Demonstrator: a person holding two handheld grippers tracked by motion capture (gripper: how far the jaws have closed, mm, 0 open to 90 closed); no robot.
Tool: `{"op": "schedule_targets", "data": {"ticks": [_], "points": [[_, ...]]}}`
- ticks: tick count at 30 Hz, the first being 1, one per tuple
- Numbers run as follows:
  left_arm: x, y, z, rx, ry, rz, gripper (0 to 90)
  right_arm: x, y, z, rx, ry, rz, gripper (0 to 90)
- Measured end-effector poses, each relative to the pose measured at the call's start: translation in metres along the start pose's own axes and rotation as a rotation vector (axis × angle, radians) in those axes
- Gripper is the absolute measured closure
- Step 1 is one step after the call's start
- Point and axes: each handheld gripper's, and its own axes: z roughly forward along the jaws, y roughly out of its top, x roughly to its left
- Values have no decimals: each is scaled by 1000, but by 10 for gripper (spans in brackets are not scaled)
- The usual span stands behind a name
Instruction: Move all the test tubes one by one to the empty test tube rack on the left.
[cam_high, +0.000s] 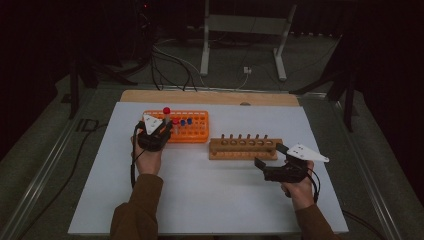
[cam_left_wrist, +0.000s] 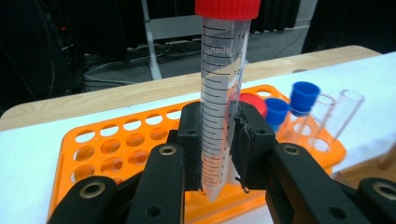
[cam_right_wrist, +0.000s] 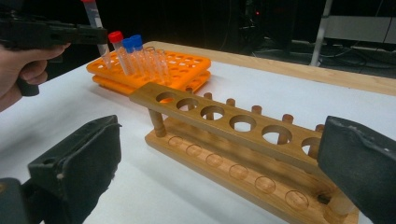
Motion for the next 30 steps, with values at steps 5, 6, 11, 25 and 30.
{"op": "schedule_targets", "data": {"ticks": [5,6,11,25,30], "points": [[3,-2,7,-5,14,-44,755,0,0,0,-1,2,0,0],[3,-3,8,-5,15,-49,755,0,0,0,0,3,0,0],[3,-6,14,5,14,-59,755,0,-1,0,0,0,6,0],[0,-14,21,85,4,-24,757,-1,-5,4,16,11,8,0],[0,-21,27,123,16,-15,757,0,-9,8,29,18,10,0]]}}
